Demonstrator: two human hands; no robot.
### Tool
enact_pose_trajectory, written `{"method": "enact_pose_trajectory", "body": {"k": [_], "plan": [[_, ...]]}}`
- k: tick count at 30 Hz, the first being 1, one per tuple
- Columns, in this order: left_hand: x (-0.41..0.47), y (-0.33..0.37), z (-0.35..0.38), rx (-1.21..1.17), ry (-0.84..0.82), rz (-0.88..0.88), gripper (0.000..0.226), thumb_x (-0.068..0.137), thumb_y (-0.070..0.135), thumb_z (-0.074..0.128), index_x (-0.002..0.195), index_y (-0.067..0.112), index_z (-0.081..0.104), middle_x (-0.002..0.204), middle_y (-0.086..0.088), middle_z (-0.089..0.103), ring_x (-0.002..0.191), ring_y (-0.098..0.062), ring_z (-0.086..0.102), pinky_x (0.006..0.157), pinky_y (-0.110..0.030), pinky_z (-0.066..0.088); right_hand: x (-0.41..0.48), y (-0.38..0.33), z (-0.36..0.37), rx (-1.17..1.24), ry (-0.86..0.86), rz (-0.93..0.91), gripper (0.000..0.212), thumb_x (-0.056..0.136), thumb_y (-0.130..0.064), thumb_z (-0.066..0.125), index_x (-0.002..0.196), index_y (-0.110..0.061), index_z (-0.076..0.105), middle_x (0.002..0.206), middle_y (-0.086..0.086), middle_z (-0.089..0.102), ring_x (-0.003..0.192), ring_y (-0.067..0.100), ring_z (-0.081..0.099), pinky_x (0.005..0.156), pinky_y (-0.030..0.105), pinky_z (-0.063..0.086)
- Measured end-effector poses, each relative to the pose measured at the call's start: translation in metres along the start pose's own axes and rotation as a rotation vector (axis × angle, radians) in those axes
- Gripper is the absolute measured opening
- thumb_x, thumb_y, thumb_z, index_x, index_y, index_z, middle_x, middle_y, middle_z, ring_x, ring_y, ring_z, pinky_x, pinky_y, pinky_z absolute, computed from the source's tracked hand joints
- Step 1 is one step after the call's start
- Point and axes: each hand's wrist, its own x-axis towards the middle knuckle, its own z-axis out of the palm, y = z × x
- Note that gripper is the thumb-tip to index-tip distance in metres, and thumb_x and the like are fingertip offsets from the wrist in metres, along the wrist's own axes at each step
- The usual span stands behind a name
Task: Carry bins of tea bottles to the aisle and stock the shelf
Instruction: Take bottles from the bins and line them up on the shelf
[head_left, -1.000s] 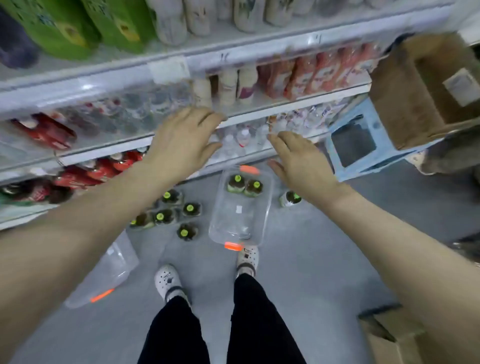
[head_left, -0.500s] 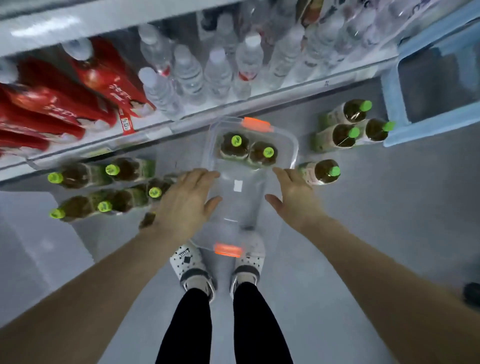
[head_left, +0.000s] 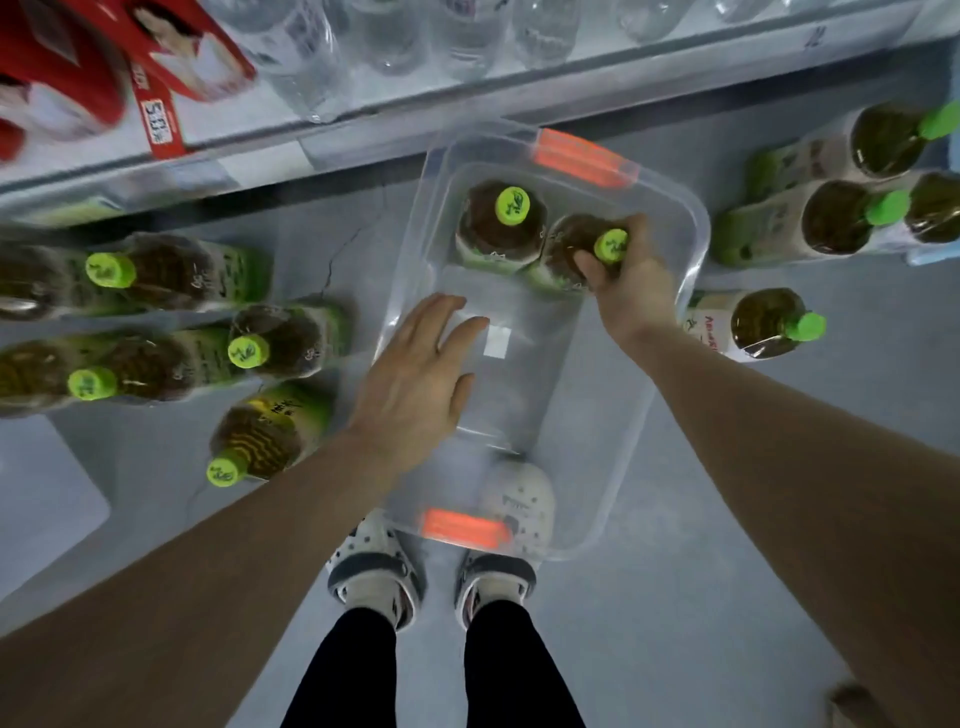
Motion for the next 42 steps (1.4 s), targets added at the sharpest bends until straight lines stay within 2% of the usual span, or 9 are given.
{"method": "enact_pose_trajectory", "body": {"k": [4,7,12,18,22,25,29,35,42], "plan": [[0.000,0.009,-0.011,-0.060,-0.061,-0.083,0.065,0.078,0.010,0.077,0.139,0.010,0.052,0.141,-0.015,0.050,0.126,-0.034,0.051,0.097,-0.041,0.050,-0.011,-0.008,-0.017,-0.068,-0.067,-0.047,0.038,0.095,-0.028,0.062,0.121,-0.008,0.043,0.097,0.011,0.060,0.093,0.037,0.060,0.074,0.037,0.043],[0.003,0.016,-0.028,-0.158,-0.204,-0.178,0.078,0.085,0.022,0.075,0.151,0.015,0.035,0.153,-0.009,0.037,0.137,-0.029,0.040,0.111,-0.038,0.037,-0.027,-0.019,-0.039,-0.099,-0.259,-0.050,0.038,0.095,-0.035,0.063,0.118,-0.013,0.043,0.096,0.010,0.060,0.090,0.035,0.060,0.072,0.034,0.042],[0.012,0.029,-0.050,-0.275,-0.470,-0.243,0.119,0.070,0.048,0.085,0.158,0.023,0.010,0.159,-0.002,0.031,0.141,-0.023,0.036,0.112,-0.033,0.031,-0.060,-0.041,-0.070,0.098,-0.569,-0.033,0.039,0.087,-0.049,0.069,0.108,-0.022,0.051,0.105,0.009,0.068,0.100,0.026,0.067,0.086,0.040,0.055],[-0.001,0.028,-0.076,-0.507,-0.393,-0.431,0.096,0.057,0.058,0.088,0.136,0.036,0.037,0.121,0.016,0.060,0.110,-0.012,0.060,0.097,-0.035,0.049,-0.081,-0.065,-0.070,0.593,-0.710,0.121,0.042,0.091,-0.032,0.064,0.121,-0.005,0.057,0.111,0.011,0.072,0.102,0.022,0.071,0.088,0.032,0.058],[-0.008,0.014,-0.080,-0.645,-0.343,-0.586,0.089,0.059,0.060,0.086,0.132,0.036,0.042,0.117,0.016,0.064,0.107,-0.012,0.063,0.091,-0.034,0.052,-0.055,-0.053,-0.039,0.535,-0.482,0.160,0.057,0.086,-0.058,0.058,0.128,-0.020,0.054,0.122,0.002,0.064,0.114,0.026,0.064,0.094,0.040,0.056],[-0.006,0.004,-0.079,-0.649,-0.277,-0.641,0.086,0.057,0.065,0.083,0.128,0.033,0.046,0.110,0.018,0.063,0.104,-0.012,0.062,0.091,-0.035,0.051,-0.020,-0.040,-0.005,0.040,-0.278,-0.028,0.072,0.087,-0.040,0.073,0.147,-0.023,0.037,0.144,0.004,0.044,0.129,0.025,0.049,0.106,0.042,0.044],[0.002,-0.011,-0.079,-0.671,-0.247,-0.655,0.078,0.061,0.059,0.084,0.124,0.032,0.048,0.104,0.020,0.064,0.095,-0.001,0.062,0.082,-0.024,0.050,0.022,-0.043,0.040,-0.083,-0.200,-0.179,0.098,0.070,-0.029,0.086,0.150,-0.018,0.032,0.152,0.007,0.034,0.134,0.027,0.044,0.110,0.040,0.039],[0.011,-0.027,-0.073,-0.741,-0.179,-0.706,0.076,0.061,0.056,0.086,0.124,0.030,0.052,0.106,0.015,0.070,0.095,-0.003,0.066,0.085,-0.030,0.056,0.021,-0.046,0.079,-0.150,0.099,-0.165,0.067,0.071,-0.025,0.068,0.132,-0.008,0.047,0.142,0.014,0.040,0.119,0.038,0.047,0.094,0.048,0.047],[0.003,-0.015,-0.085,-0.768,-0.124,-0.766,0.078,0.062,0.061,0.084,0.126,0.030,0.051,0.109,0.014,0.068,0.099,-0.007,0.065,0.089,-0.034,0.055,-0.014,-0.053,0.051,0.000,0.007,0.063,0.071,0.069,-0.030,0.086,0.121,-0.003,0.047,0.123,0.016,0.055,0.110,0.036,0.055,0.089,0.038,0.044]]}}
